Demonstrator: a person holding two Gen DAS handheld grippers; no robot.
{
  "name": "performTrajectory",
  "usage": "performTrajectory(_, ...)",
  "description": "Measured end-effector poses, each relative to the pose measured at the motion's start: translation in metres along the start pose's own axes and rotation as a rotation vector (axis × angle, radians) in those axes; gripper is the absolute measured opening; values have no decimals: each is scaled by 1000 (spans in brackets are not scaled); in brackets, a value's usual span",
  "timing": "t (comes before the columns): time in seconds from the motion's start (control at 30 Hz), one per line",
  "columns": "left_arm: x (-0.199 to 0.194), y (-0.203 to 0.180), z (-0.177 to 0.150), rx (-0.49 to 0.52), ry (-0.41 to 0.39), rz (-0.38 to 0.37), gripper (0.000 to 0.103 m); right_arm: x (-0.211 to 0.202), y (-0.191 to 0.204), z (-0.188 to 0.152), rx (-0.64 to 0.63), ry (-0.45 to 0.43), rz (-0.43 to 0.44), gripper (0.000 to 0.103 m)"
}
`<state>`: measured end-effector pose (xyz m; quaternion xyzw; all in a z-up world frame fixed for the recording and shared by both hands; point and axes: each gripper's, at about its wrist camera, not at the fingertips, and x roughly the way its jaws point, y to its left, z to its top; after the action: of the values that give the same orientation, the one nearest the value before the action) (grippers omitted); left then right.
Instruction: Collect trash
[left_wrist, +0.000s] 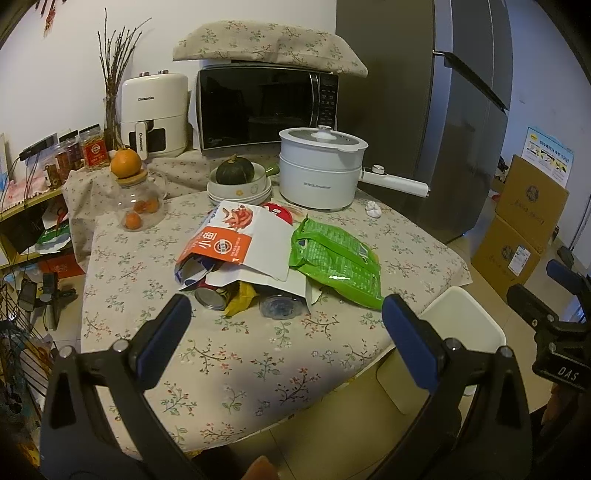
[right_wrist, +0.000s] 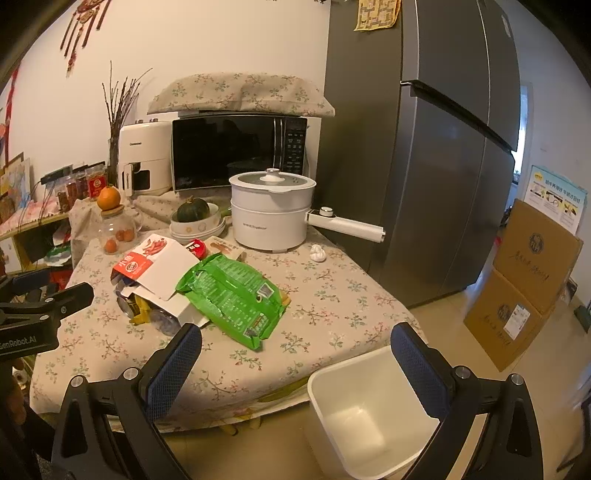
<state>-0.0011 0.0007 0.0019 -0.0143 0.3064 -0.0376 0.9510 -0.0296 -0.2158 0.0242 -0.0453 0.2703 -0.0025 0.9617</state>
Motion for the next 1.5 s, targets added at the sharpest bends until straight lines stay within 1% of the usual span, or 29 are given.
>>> performTrajectory(1.5, -2, 5, 0, 1, -2, 4, 103, 1, -3, 1, 13, 3, -4, 103)
